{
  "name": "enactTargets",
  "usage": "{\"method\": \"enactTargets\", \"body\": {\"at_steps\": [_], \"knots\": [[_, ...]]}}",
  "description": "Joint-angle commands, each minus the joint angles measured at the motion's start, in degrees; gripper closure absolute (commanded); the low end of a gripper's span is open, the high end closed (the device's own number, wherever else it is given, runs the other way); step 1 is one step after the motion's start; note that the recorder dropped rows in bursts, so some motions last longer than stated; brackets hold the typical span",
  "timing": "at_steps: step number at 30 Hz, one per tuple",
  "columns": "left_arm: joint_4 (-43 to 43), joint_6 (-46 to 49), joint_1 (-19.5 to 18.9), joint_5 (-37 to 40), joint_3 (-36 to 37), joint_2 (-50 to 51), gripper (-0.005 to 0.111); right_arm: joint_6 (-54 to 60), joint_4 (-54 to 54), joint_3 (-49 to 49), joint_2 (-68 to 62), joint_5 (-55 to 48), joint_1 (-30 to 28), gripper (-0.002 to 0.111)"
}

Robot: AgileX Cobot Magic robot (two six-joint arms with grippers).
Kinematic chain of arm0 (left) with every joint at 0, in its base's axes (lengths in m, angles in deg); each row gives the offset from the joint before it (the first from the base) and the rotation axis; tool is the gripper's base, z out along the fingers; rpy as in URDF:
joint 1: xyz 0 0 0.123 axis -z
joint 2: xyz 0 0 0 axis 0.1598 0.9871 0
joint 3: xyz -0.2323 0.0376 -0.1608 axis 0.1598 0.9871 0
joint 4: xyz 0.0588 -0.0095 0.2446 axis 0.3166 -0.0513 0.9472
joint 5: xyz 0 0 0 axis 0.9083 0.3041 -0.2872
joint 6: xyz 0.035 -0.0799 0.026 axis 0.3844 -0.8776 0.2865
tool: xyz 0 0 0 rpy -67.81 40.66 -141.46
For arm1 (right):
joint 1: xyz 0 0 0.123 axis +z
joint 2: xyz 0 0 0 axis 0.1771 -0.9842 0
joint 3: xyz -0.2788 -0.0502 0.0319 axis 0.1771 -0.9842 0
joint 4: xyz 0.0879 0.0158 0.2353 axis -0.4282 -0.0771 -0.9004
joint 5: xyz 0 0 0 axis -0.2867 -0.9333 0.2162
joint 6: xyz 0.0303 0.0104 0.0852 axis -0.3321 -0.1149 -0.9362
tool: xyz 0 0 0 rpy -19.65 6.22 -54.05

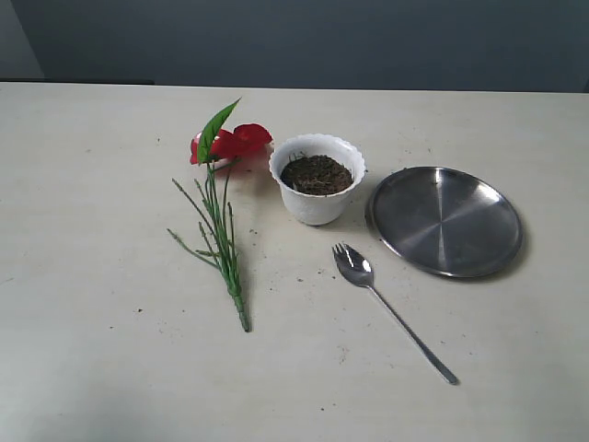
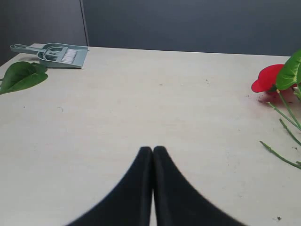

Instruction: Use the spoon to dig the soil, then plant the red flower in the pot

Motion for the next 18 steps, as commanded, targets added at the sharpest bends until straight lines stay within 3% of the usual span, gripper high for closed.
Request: {"method": "enactTargets", "body": {"at_steps": [1,4,7,14,18], "knots": [[-0.06,0.04,-0.05,-0.36,0.29,-0.28,0.107,0.64,-0.35,-0.10,0.23,2.72,-0.25,0.109],[-0.06,0.04,-0.05,-0.36,0.29,-0.28,0.107,1.93,0.88,0.19,0.23,7.76,-0.25,0.109],[-0.06,0.04,-0.05,-0.36,0.29,-0.28,0.107,5.96,6.39,4.87,0.23,5.05,-0.25,0.109],[-0.06,0.04,-0.05,-0.36,0.29,-0.28,0.107,6.06,24.09,25.85,-14.47,-12.32,-0.25,0.109],[-0.06,0.04,-0.05,-0.36,0.29,-0.28,0.107,6.31,28.49,37.54,-23.23,-23.89,-0.13,0.109]]}}
